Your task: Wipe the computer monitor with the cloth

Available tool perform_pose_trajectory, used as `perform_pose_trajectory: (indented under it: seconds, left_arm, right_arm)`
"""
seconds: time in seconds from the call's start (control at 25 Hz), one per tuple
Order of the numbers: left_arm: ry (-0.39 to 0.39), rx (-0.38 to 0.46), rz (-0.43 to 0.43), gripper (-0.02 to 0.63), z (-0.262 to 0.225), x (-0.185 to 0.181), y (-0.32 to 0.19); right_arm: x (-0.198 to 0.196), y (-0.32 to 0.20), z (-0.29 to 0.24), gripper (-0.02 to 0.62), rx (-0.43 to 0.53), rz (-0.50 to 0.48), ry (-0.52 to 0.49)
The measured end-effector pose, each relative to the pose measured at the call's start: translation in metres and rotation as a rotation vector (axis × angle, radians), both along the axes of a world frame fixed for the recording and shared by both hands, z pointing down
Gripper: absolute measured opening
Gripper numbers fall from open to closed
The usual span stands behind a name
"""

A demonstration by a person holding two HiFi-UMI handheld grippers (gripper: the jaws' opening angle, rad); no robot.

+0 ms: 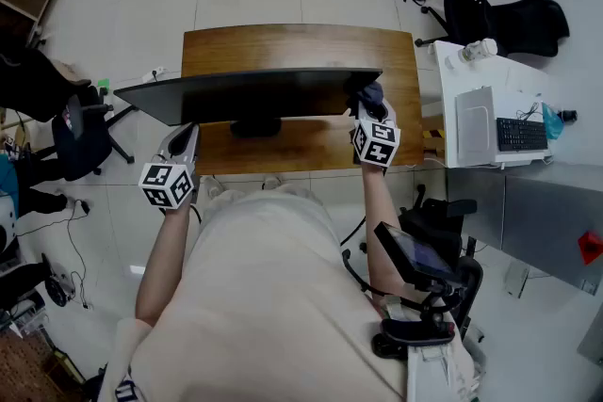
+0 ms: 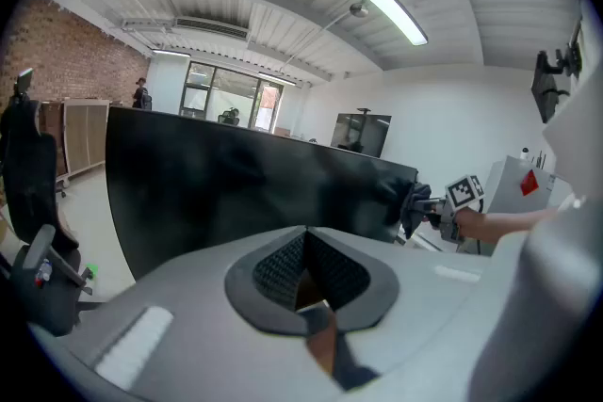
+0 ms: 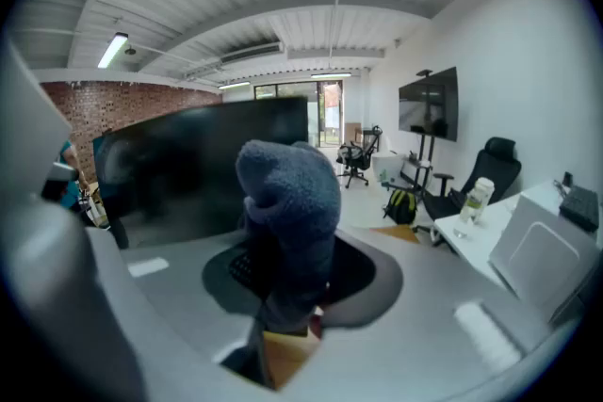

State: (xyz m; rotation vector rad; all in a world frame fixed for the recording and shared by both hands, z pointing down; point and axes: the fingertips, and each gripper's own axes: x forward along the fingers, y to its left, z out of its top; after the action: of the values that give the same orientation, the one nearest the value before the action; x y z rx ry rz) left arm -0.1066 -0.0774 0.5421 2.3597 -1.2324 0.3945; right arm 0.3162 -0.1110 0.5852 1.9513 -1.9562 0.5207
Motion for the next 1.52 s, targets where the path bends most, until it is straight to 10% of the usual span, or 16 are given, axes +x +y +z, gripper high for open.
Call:
perform_pose_trajectory:
  seconds: [1.52]
  left_arm:
    - [-0.087, -0.101, -0.067, -0.018, 0.02, -0.033, 0.036]
  right_arm:
    - [-0.002, 0.028, 0.236, 0.104, -0.402, 0.039, -0.063]
